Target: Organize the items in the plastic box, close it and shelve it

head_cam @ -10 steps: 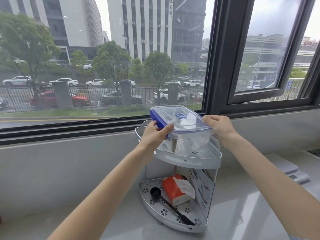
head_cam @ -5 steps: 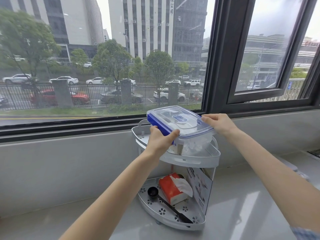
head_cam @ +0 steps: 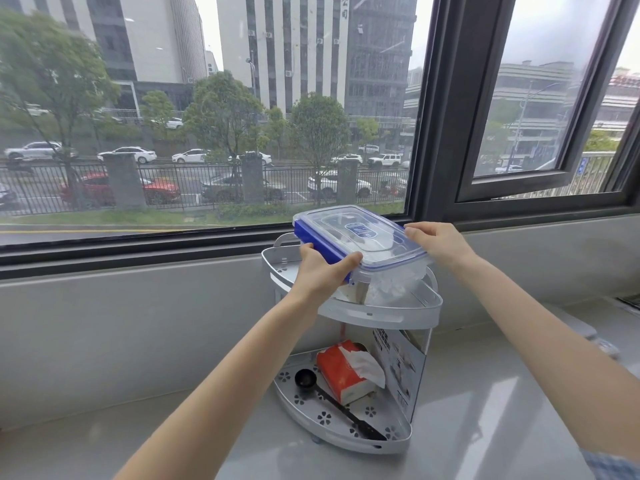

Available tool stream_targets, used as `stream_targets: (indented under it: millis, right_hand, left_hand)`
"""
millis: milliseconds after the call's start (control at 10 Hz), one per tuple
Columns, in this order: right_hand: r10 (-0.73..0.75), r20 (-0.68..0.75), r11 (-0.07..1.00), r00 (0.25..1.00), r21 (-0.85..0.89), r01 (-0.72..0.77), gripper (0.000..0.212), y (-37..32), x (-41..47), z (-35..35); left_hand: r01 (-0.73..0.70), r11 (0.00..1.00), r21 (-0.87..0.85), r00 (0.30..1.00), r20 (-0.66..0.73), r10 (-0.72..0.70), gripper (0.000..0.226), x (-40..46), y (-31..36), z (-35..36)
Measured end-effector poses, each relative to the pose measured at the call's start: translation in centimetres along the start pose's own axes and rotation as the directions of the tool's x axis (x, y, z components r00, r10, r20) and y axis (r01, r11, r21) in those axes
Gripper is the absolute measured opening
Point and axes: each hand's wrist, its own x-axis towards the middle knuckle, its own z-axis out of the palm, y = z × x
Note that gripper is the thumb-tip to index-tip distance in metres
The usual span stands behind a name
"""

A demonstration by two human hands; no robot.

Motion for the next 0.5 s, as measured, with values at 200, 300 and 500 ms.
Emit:
stream_targets:
  millis: [200,300,500]
  right_hand:
    - [0.012,-0.038,0.999,0.999,-0.035,-0.013,0.035,-0.5,-0.5,0.0]
    - [-0.010,-0.081,0.998,0.997,-0.061,0.005,0.035,-1.1,-1.0,-0.5]
    - [-0.054,-0.084,0.987,0.995,-0.156,0.041,0.037,-3.1,-2.5,-0.7]
  left_hand:
    - [0.050,0.998,0.032,0.997,0.051,-0.052,0.071,0.1,0.2,-0.4]
    - [0.079,0.992,0.097,0.994,0.073,-0.086,0.053,0.0,-0.1,-0.9]
    - [0.066,0.957,0.281,0.997,0.012,-0.073,0.019,-1.3,0.4,-2.0]
